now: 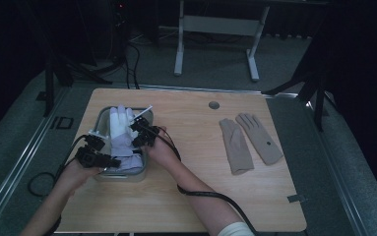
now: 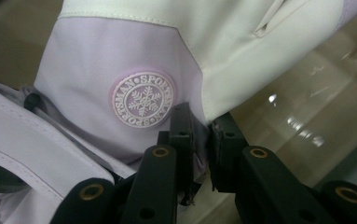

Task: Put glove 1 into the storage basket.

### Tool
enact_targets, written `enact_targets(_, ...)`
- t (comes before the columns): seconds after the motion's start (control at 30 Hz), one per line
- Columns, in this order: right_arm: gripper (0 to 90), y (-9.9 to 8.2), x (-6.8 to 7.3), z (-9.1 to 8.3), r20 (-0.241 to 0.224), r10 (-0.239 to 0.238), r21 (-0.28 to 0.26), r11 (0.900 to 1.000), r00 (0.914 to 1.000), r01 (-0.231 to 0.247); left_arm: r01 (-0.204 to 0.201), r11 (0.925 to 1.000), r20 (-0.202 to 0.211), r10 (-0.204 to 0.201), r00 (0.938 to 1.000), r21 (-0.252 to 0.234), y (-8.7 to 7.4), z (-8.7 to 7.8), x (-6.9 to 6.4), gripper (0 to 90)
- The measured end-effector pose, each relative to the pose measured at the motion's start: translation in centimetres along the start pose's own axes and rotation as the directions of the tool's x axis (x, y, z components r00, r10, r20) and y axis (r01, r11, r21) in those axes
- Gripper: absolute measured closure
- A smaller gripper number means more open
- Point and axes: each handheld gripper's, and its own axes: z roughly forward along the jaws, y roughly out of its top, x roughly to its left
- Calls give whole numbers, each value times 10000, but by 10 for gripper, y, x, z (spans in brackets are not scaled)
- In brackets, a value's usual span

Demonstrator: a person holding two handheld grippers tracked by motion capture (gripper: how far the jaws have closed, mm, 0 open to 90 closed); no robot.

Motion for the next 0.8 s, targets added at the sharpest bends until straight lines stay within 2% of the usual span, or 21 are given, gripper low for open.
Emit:
enact_targets(0.03,791,0,1,0,63,-37,-10,10000,10000,37,-10,10000,-172,8,9999,-75,0,0,-1,556)
enact_targets(0.13,758,1,2,1,28,-176,0,9998,9998,176,168,9996,-63,-170,9998,-229,0,-1,0,541)
enact_targets(0.2,666,1,1,-1,130,-250,-189,9995,9996,252,336,9978,-55,-339,9994,-574,-3,-4,1,541)
enact_targets(0.3,498,2,-1,-7,-143,-478,-503,9976,9988,470,448,9951,-268,-473,9985,-881,-5,-8,0,540)
enact_targets(0.4,410,5,1,-15,-34,-966,-872,9916,9953,960,400,9934,-459,-451,9979,-1073,-6,-12,-3,527)
enact_targets(0.47,365,6,1,-21,-192,-959,-1197,9884,9952,929,351,9923,-610,-426,9972,-1191,-6,-16,-5,521)
enact_targets(0.53,276,7,-1,-26,-377,-743,-1204,9903,9965,693,306,9896,-803,-422,9959,-1408,-6,-21,-7,518)
enact_targets(0.57,228,6,-2,-28,-504,-909,-1235,9888,9946,841,240,9883,-883,-376,9954,-1504,-7,-24,-8,509)
enact_targets(0.67,203,5,-5,-35,-930,-842,-1366,9881,9921,711,207,9820,-840,-371,9958,-1877,-6,-32,-12,502)
enact_targets(0.8,184,4,-5,-43,-1037,-1178,-1375,9851,9876,1030,-170,9802,-896,-7,9960,-1974,-1,-34,-24,503)
